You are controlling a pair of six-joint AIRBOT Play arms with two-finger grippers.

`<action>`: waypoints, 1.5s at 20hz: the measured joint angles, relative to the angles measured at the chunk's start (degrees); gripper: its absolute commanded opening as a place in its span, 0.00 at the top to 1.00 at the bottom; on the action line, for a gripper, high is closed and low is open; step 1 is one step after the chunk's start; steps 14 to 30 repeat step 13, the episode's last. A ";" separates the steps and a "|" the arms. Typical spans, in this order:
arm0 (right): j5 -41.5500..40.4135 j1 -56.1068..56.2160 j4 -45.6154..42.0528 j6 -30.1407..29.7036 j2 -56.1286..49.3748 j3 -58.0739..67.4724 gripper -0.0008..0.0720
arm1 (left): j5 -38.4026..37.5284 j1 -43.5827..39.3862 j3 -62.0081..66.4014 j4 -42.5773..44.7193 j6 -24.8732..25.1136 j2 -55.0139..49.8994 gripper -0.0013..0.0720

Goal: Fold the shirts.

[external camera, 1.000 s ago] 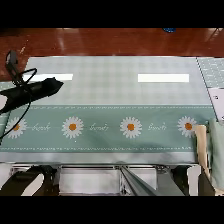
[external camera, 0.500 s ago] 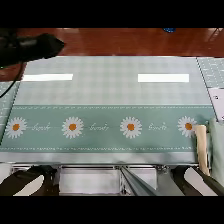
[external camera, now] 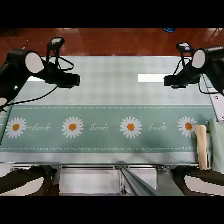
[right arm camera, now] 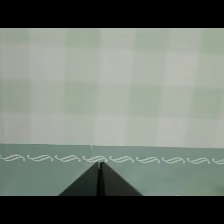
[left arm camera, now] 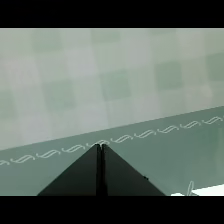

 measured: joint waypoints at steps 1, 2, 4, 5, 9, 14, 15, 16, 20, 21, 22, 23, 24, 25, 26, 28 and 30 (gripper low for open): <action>0.22 0.39 -0.57 0.26 -0.44 0.02 0.96 | -0.13 -0.07 -0.17 0.55 -0.57 -0.26 0.95; 0.24 0.70 -1.01 0.48 -0.81 0.07 0.96 | -0.31 -0.09 -0.35 1.01 -0.85 -0.50 0.95; 0.31 1.07 -1.79 0.70 -1.22 0.07 0.96 | -0.83 -0.13 -0.55 1.55 -1.36 -0.74 0.95; 0.33 1.16 -2.03 0.76 -1.40 0.07 0.96 | -0.87 -0.15 -0.59 1.66 -1.49 -0.85 0.95; 0.42 1.38 -2.43 0.94 -1.64 0.07 0.96 | -1.25 -0.15 -0.72 2.08 -1.81 -1.03 0.95; 0.44 1.42 -2.56 0.98 -1.70 0.07 0.96 | -1.27 -0.15 -0.72 2.19 -1.95 -1.05 0.95; 0.44 1.42 -2.56 0.98 -1.70 0.07 0.96 | -1.27 -0.15 -0.72 2.19 -1.95 -1.05 0.95; 0.44 1.42 -2.56 0.98 -1.70 0.07 0.96 | -1.27 -0.15 -0.72 2.19 -1.95 -1.05 0.95; 0.44 1.42 -2.56 0.98 -1.70 0.07 0.96 | -1.27 -0.15 -0.72 2.19 -1.95 -1.05 0.95; 0.44 1.42 -2.56 0.98 -1.70 0.07 0.96 | -1.27 -0.15 -0.72 2.19 -1.95 -1.05 0.95; 0.44 1.42 -2.56 0.98 -1.70 0.07 0.96 | -1.27 -0.15 -0.72 2.19 -1.95 -1.05 0.95; 0.44 1.42 -2.56 0.98 -1.70 0.07 0.96 | -1.27 -0.15 -0.72 2.19 -1.95 -1.05 0.95; 0.44 1.42 -2.56 0.98 -1.70 0.07 0.96 | -1.27 -0.15 -0.72 2.19 -1.95 -1.05 0.95; 0.44 1.42 -2.56 0.98 -1.70 0.07 0.96 | -1.27 -0.15 -0.72 2.19 -1.95 -1.05 0.95; 0.44 1.42 -2.56 0.98 -1.70 0.07 0.96 | -1.27 -0.15 -0.72 2.19 -1.95 -1.05 0.95; 0.44 1.42 -2.56 0.98 -1.70 0.07 0.96 | -1.27 -0.15 -0.72 2.19 -1.95 -1.05 0.95; 0.44 1.42 -2.56 0.98 -1.70 0.07 0.96 | -1.27 -0.15 -0.72 2.19 -1.95 -1.05 0.95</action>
